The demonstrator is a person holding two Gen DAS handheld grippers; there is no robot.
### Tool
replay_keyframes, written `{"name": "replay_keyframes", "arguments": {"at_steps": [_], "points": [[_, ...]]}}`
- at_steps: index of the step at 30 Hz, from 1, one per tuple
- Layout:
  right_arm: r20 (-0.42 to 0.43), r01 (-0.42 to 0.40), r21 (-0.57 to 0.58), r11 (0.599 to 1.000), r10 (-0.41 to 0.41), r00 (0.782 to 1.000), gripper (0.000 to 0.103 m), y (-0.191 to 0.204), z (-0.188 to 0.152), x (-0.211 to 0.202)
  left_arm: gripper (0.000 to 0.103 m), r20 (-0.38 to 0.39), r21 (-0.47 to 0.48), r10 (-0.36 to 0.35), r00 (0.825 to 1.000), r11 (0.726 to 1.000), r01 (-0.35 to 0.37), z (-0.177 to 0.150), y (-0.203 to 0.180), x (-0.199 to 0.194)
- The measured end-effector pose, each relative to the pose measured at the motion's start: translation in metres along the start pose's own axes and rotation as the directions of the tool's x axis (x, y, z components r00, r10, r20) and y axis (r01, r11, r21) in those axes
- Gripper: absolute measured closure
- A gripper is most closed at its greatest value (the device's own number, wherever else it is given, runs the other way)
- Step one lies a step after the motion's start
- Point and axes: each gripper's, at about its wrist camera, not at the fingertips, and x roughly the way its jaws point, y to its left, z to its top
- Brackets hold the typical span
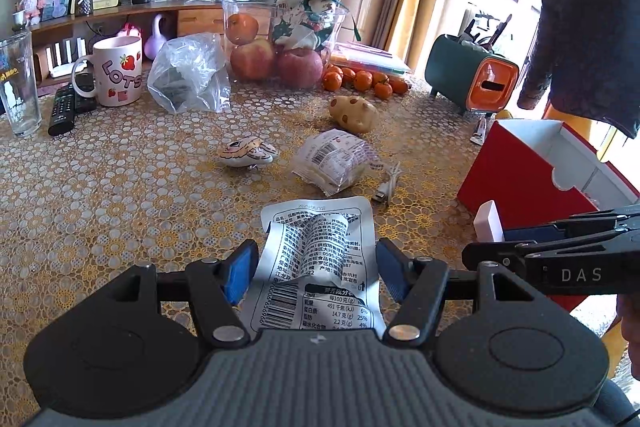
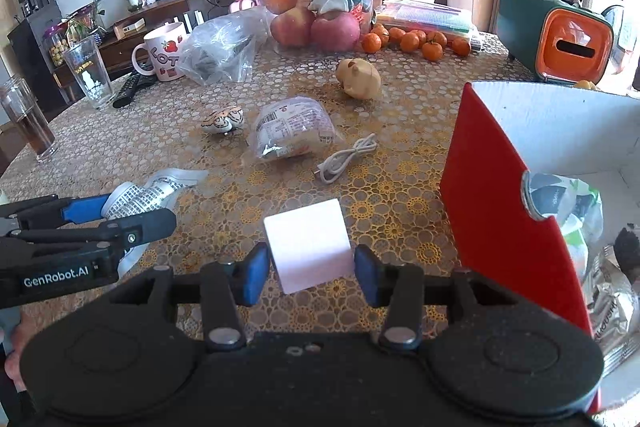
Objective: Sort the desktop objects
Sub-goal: 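Carry the blister pack and pink pad over the red shoebox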
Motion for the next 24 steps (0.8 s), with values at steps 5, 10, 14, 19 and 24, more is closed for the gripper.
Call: {"name": "replay_keyframes", "arguments": {"at_steps": [5, 10, 14, 19, 24], "points": [[0.021, -0.016, 0.016, 1.0, 0.016, 1.0, 0.058, -0.003, -0.008, -0.031, 0.039, -0.001, -0.009, -0.037, 0.999, 0.999, 0.037, 0.0, -0.015, -0.021], [0.051, -0.03, 0.024, 0.999, 0.028, 0.998, 0.058, -0.009, -0.015, -0.061, 0.039, 0.006, 0.008, -0.065, 0.998, 0.998, 0.065, 0.0, -0.035, -0.041], [0.085, -0.038, 0.038, 0.999, 0.035, 0.996, 0.058, -0.018, -0.018, -0.084, 0.039, 0.019, 0.017, -0.086, 0.996, 0.996, 0.086, 0.003, -0.052, -0.056], [0.117, -0.03, 0.046, 0.998, 0.025, 0.993, 0.058, -0.03, -0.021, -0.107, 0.039, 0.033, 0.032, -0.111, 0.993, 0.993, 0.11, 0.008, -0.073, -0.07], [0.139, -0.019, 0.068, 0.997, 0.01, 0.99, 0.058, -0.047, -0.027, -0.124, 0.039, 0.042, 0.063, -0.137, 0.99, 0.989, 0.134, 0.011, -0.095, -0.076]]}}
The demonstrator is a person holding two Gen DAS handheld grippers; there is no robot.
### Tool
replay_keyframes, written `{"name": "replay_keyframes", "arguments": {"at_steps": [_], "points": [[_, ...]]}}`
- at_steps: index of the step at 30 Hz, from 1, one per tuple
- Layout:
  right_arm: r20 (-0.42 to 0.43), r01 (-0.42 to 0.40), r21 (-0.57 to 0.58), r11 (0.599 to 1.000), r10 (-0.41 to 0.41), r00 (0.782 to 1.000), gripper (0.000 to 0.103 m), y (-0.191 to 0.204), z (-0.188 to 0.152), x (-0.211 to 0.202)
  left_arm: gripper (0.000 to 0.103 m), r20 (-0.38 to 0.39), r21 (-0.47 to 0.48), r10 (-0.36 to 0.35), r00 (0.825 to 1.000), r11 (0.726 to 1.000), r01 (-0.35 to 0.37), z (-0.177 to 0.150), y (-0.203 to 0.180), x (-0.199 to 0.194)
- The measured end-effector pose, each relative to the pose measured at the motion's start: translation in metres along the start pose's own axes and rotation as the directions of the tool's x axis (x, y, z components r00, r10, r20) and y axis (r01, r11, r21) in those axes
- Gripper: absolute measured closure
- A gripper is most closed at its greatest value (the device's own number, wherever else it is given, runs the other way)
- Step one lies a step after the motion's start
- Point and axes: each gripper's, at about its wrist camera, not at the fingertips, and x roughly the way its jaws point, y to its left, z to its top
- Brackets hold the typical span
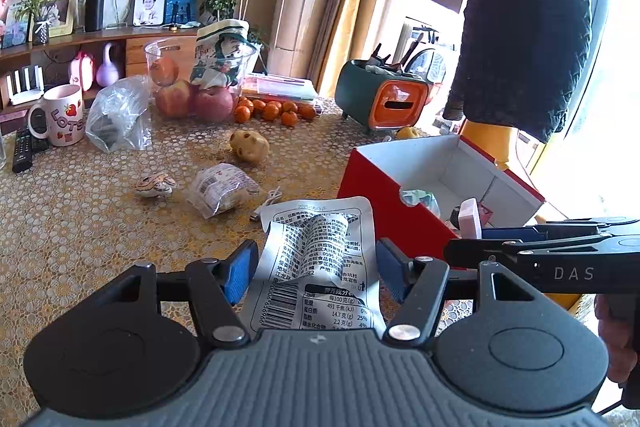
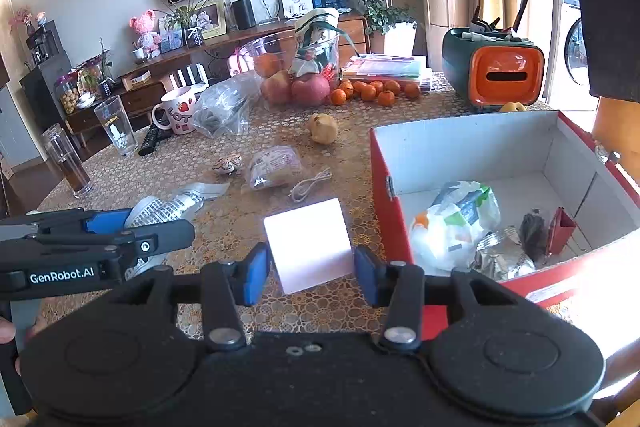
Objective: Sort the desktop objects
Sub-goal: 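Carry the blister pack and pink pad over the red shoebox, then open the right tool to drop the pink pad while the left tool lowers the blister pack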
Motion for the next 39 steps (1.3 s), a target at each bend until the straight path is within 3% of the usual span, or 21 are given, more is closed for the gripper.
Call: {"name": "replay_keyframes", "arguments": {"at_steps": [22, 29, 39], "points": [[0.064, 0.118, 0.113, 0.987, -0.126, 0.99, 0.058, -0.105, 0.002, -0.027, 0.039, -0.037, 0.169, -0.1, 0.994, 0.98, 0.105, 0.029, -0.108, 0.055], [0.057, 0.17, 0.156, 0.973, -0.181, 0.982, 0.057, -0.145, 0.011, -0.019, 0.039, -0.067, 0.225, -0.111, 0.992, 0.967, 0.123, 0.034, -0.138, 0.086], [0.023, 0.238, 0.138, 0.961, -0.244, 0.97, 0.058, -0.18, 0.028, 0.013, 0.039, -0.138, 0.222, -0.088, 0.987, 0.968, 0.117, 0.044, -0.153, 0.137]]}}
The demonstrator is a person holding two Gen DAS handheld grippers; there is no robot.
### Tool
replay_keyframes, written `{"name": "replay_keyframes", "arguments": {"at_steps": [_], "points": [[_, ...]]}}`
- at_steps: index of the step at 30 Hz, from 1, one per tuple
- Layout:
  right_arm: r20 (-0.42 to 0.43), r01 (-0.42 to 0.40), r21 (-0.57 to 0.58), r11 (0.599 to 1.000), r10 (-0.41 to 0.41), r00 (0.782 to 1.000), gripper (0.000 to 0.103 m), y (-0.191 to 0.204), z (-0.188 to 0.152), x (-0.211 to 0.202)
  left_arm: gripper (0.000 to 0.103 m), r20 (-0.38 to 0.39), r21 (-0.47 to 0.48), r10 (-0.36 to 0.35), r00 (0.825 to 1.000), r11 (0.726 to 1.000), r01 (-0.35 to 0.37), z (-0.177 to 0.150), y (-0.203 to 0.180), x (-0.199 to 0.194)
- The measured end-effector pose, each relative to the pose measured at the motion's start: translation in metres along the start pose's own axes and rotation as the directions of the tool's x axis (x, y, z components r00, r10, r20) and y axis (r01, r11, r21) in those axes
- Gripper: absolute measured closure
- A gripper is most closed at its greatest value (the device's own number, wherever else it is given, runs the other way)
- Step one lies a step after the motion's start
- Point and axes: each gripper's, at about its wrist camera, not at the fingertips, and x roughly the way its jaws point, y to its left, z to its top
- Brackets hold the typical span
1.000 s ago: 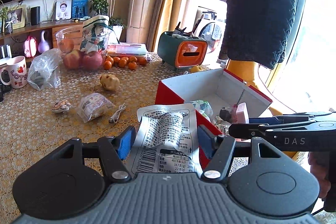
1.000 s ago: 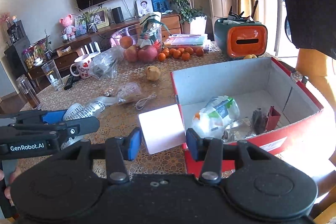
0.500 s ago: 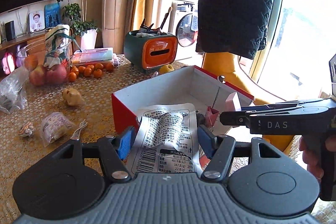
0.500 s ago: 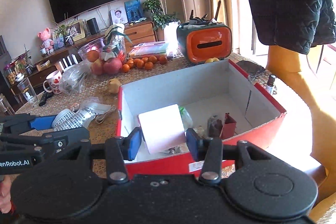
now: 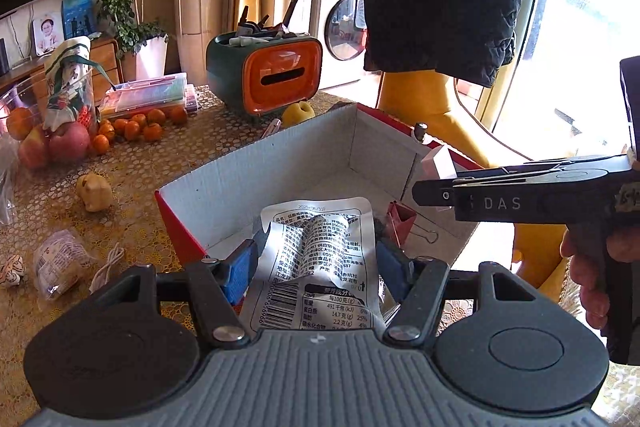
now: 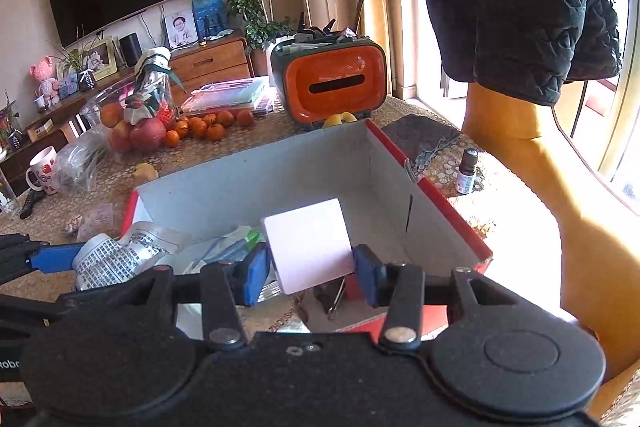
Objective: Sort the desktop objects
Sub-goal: 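Open the right tool to drop the pink pad while the left tool lowers the blister pack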
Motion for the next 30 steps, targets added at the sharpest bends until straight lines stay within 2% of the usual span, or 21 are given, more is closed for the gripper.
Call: {"name": "replay_keyframes", "arguments": {"at_steps": [3, 11, 18, 22, 30], "points": [[-0.012, 0.018, -0.006, 1.0, -0.018, 1.0, 0.057, -0.003, 0.008, 0.017, 0.039, -0.015, 0.02, 0.002, 1.0, 1.0, -0.002, 0.006, -0.004, 0.014], [-0.093, 0.022, 0.076, 0.997, -0.015, 0.996, 0.057, -0.014, 0.024, 0.069, 0.039, -0.067, 0.052, 0.009, 0.998, 0.999, -0.006, 0.012, -0.008, 0.048], [-0.172, 0.015, 0.049, 0.999, -0.007, 0.985, 0.057, -0.012, 0.031, 0.103, 0.039, -0.122, 0.08, 0.004, 0.992, 0.997, 0.006, 0.009, -0.014, 0.072], [-0.234, 0.025, 0.027, 0.999, -0.018, 0.972, 0.057, -0.01, 0.031, 0.121, 0.039, -0.162, 0.062, -0.018, 0.987, 0.998, 0.029, 0.007, -0.013, 0.082], [-0.292, 0.024, -0.043, 0.999, -0.036, 0.956, 0.057, -0.001, 0.031, 0.129, 0.039, -0.204, 0.036, -0.027, 0.979, 0.999, 0.036, 0.002, -0.009, 0.095]]}}
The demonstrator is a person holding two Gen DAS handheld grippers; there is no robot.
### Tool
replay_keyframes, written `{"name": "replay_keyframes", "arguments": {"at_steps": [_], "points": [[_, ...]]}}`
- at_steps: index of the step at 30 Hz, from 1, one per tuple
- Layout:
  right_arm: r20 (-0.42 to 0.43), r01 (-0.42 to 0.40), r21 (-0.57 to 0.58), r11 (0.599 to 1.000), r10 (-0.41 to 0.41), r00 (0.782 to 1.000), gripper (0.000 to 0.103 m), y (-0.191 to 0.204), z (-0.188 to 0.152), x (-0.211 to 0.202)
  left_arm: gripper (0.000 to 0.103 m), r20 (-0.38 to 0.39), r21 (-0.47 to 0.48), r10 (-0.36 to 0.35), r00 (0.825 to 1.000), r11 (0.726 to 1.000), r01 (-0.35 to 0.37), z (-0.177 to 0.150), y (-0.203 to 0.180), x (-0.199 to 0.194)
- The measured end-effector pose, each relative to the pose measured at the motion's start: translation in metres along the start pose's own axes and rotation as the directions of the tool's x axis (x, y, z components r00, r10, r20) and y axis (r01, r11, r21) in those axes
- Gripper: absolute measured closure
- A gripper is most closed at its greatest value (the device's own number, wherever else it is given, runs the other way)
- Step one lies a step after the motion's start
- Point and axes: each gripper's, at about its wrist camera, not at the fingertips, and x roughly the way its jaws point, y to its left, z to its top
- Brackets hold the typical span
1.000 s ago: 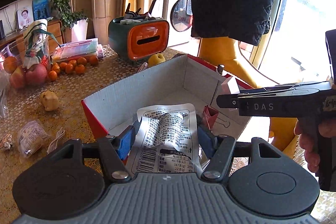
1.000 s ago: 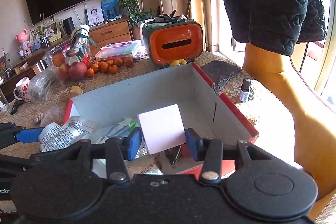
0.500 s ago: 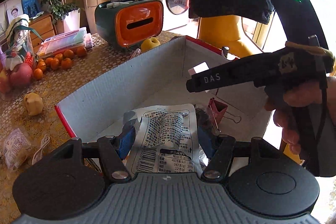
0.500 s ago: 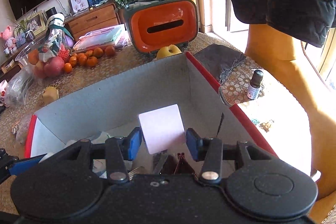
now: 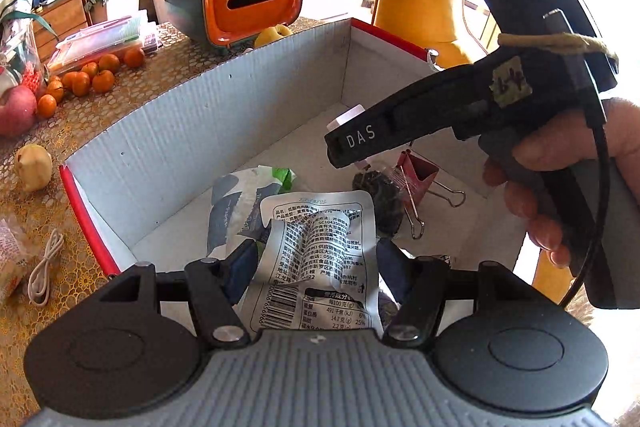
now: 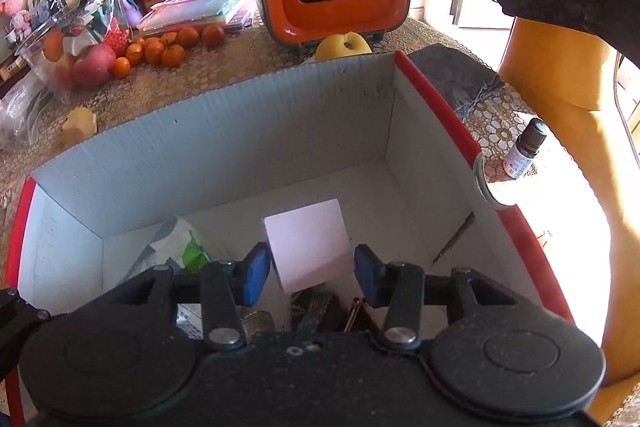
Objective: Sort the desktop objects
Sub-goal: 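Open the right tool to drop the pink pad while the left tool lowers the blister pack, then open the left tool to release the blister pack into the shoebox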
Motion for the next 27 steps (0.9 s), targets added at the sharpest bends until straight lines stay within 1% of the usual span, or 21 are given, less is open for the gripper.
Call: {"name": "replay_keyframes", "arguments": {"at_steps": [8, 10, 14, 16, 18, 20, 27], "points": [[-0.012, 0.018, 0.0, 1.0, -0.018, 1.0, 0.056, 0.001, -0.001, 0.001, 0.038, -0.011, -0.002, 0.005, 1.0, 1.0, -0.005, 0.001, 0.0, 0.001], [-0.011, 0.015, 0.0, 1.0, -0.015, 1.0, 0.058, 0.001, -0.002, 0.0, 0.038, -0.006, -0.008, 0.001, 1.0, 1.0, -0.001, 0.001, -0.001, 0.0], [-0.008, 0.019, -0.002, 1.0, -0.019, 1.0, 0.056, 0.001, -0.002, 0.0, 0.037, 0.004, -0.028, 0.004, 1.0, 1.0, -0.004, 0.001, 0.0, -0.004], [0.001, 0.019, -0.006, 1.0, -0.019, 1.0, 0.053, 0.002, -0.003, -0.002, 0.032, 0.015, -0.044, 0.002, 1.0, 0.999, -0.002, 0.001, 0.001, -0.007], [0.021, 0.013, -0.006, 1.0, -0.013, 1.0, 0.043, 0.003, -0.004, -0.006, 0.03, 0.027, -0.057, -0.003, 1.0, 0.998, 0.004, 0.0, 0.003, -0.011], [0.043, 0.001, 0.002, 1.0, -0.001, 0.999, 0.038, 0.002, -0.004, -0.012, 0.03, 0.033, -0.068, -0.011, 0.999, 0.998, 0.013, 0.0, 0.004, -0.014], [0.063, -0.017, 0.014, 1.0, 0.016, 0.998, 0.038, 0.001, -0.008, -0.025, 0.03, 0.061, -0.067, -0.024, 0.998, 0.997, 0.028, -0.002, 0.001, -0.029]]}}
